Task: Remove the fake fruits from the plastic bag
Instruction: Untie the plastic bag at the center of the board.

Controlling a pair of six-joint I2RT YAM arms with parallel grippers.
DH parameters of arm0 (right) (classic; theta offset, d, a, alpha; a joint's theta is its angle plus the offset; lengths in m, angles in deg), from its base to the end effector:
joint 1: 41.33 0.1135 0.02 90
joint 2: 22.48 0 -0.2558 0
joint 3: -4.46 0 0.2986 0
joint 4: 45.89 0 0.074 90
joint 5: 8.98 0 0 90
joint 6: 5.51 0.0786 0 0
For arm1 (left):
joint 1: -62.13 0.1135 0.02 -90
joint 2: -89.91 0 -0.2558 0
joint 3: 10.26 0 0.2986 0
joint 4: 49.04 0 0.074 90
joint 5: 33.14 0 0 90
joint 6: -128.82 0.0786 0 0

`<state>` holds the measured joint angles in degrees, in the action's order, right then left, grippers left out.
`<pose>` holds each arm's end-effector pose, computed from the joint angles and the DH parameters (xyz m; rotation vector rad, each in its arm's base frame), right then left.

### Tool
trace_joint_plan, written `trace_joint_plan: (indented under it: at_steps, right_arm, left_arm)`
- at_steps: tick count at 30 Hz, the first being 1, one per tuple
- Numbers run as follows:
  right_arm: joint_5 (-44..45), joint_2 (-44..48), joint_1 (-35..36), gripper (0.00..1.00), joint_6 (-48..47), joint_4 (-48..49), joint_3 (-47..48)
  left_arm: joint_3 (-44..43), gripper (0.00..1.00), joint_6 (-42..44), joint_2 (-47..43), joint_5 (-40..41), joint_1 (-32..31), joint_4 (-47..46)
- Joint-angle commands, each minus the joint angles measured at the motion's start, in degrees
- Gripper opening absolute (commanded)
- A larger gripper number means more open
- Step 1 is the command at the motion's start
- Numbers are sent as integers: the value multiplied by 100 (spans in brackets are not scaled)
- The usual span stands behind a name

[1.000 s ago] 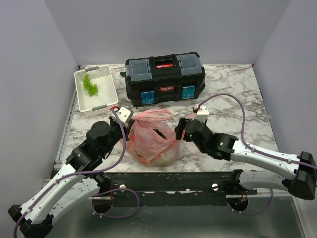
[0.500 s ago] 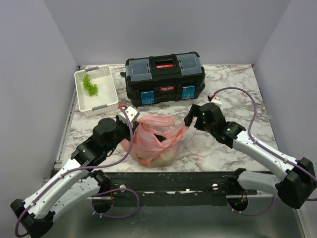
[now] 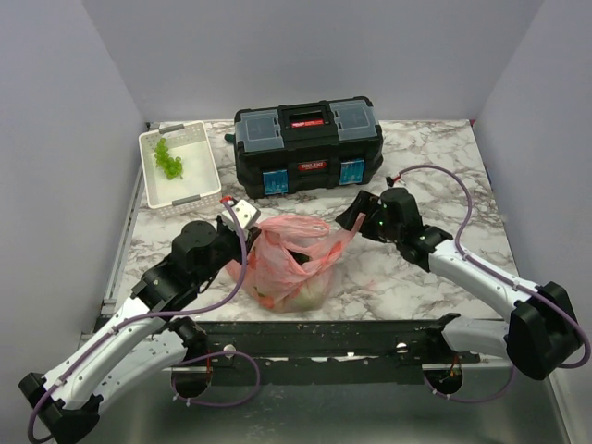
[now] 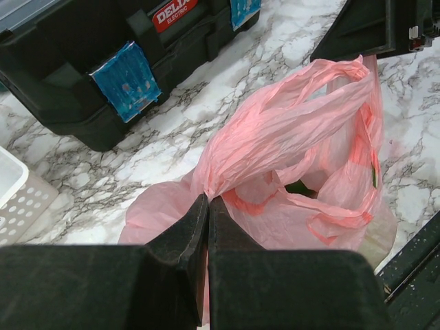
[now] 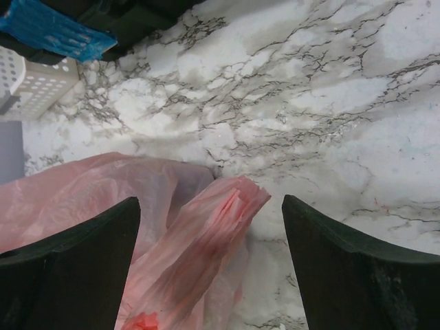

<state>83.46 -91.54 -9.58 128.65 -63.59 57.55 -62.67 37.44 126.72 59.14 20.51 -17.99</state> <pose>0.2931 0.1774 0.1857 0.2683 2.2309 0.7022 0.1888 -0.1636 0.3064 0.6160 1.7638 -0.4865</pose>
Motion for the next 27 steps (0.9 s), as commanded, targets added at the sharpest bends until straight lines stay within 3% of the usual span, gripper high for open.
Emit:
trace_joint_plan:
  at_steps: [1, 3, 5, 6, 9, 13, 17, 22, 24, 27]
  right_arm:
    - [127, -17, -35, 73, -48, 223, 101]
    - [57, 57, -29, 39, -151, 241, 66]
    - [-5, 192, -28, 21, -126, 249, 18]
    - [-103, 256, -30, 18, -125, 290, -17]
    - [-539, 459, -29, 12, -175, 417, -108]
    - [-858, 649, -28, 8, -204, 553, -262]
    - [-968, 716, -28, 6, -218, 554, -302]
    - [-1026, 748, -28, 6, -186, 734, -342]
    - [-1101, 759, -28, 6, -191, 751, -361]
    - [-1068, 791, -36, 5, -189, 754, -396]
  left_arm:
    - [-137, 0, -8, 1, -105, 27, -12]
    - [-152, 0, -27, 18, -53, 23, -9]
    - [-231, 19, -61, 71, -57, 23, 88]
    - [-298, 32, -72, 114, -83, 19, 193]
    - [-794, 54, 68, 393, -359, 14, 668]
    - [-1761, 67, 40, 959, -497, -9, 1434]
    - [-2324, 73, -5, 1439, -592, -266, 1626]
    - [-2809, 76, 880, 2403, 1739, -1540, 1730]
    - [-2968, 79, 1164, 2873, 2611, -1794, 1757]
    - [-3387, 80, 1157, 3582, 3274, -1904, 2084]
